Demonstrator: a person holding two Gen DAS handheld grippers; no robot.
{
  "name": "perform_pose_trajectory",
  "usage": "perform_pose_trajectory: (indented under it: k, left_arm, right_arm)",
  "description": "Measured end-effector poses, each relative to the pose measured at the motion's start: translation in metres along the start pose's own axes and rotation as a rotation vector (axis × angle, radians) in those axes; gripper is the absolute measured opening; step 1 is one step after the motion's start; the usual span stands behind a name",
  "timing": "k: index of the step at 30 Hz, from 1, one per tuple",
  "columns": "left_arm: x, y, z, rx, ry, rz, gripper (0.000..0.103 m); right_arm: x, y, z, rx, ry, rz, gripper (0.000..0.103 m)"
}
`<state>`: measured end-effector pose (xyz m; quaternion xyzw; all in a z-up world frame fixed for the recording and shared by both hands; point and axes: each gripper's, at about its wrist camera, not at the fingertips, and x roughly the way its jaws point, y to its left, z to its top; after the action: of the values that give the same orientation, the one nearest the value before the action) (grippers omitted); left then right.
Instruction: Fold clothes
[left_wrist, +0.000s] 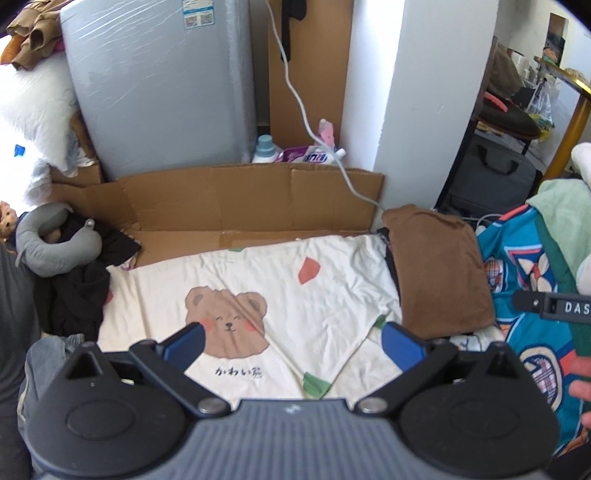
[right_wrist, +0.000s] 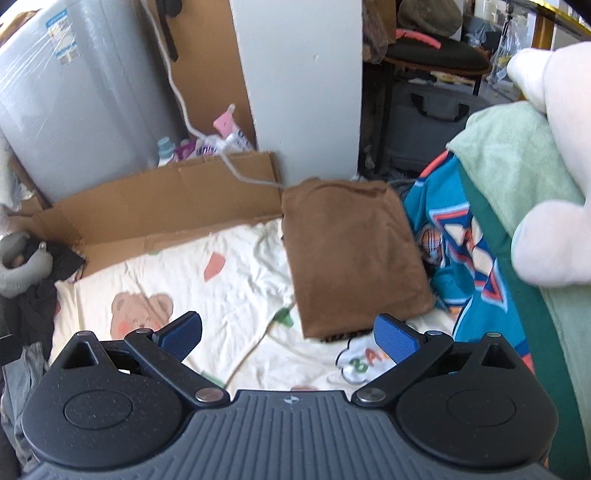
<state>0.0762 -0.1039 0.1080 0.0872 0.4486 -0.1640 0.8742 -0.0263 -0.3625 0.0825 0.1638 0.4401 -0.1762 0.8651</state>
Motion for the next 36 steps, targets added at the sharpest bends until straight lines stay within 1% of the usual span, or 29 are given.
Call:
perform_pose_trajectory:
  k: [2, 6, 8, 10, 12, 13, 16, 21, 22, 25, 28, 32, 34, 36]
  left_arm:
    - [-0.004, 0.004, -0.008, -0.022, 0.006, 0.01, 0.103]
    - [-0.013, 0.011, -0.024, -0.076, -0.001, 0.023, 0.103]
    - [-0.015, 0.01, -0.033, -0.064, -0.005, 0.046, 0.103]
    - [-0.016, 0.01, -0.041, -0.052, -0.002, 0.058, 0.103]
    - [-0.014, 0.011, -0.047, -0.051, 0.005, 0.062, 0.103]
    - [-0.013, 0.013, -0.05, -0.058, 0.008, 0.069, 0.103]
    - [-0.013, 0.019, -0.056, -0.08, 0.001, 0.071, 0.103]
    - [-0.006, 0.029, -0.068, -0.095, -0.009, 0.084, 0.103]
    - [-0.004, 0.032, -0.072, -0.102, -0.006, 0.09, 0.103]
    - [0.001, 0.038, -0.086, -0.116, 0.011, 0.096, 0.103]
    - [0.004, 0.039, -0.099, -0.101, 0.013, 0.102, 0.103]
    - [0.008, 0.044, -0.109, -0.108, 0.025, 0.128, 0.103]
    - [0.008, 0.047, -0.112, -0.121, 0.03, 0.134, 0.103]
    - [0.007, 0.048, -0.115, -0.151, 0.038, 0.125, 0.103]
  right_arm:
    - [-0.007, 0.001, -0.006, 0.016, -0.009, 0.027, 0.102]
    - [-0.013, 0.003, -0.026, -0.041, -0.05, -0.022, 0.102]
    - [-0.008, 0.001, -0.038, -0.043, -0.023, -0.029, 0.102]
    - [-0.007, 0.001, -0.044, -0.021, -0.001, 0.018, 0.102]
    - [-0.013, 0.005, -0.049, -0.026, -0.035, 0.019, 0.102]
    - [-0.015, 0.007, -0.052, -0.038, -0.057, 0.001, 0.102]
    - [-0.018, 0.01, -0.058, -0.048, -0.079, -0.012, 0.102]
    - [-0.018, 0.02, -0.072, -0.102, -0.095, -0.037, 0.102]
    - [-0.017, 0.023, -0.075, -0.118, -0.095, -0.034, 0.102]
    - [-0.01, 0.029, -0.083, -0.126, -0.055, 0.01, 0.102]
    - [-0.004, 0.033, -0.089, -0.138, -0.031, 0.013, 0.102]
    - [-0.002, 0.045, -0.095, -0.19, -0.038, -0.001, 0.102]
    - [-0.002, 0.049, -0.098, -0.192, -0.039, 0.012, 0.102]
    - [-0.002, 0.054, -0.103, -0.186, -0.04, 0.031, 0.102]
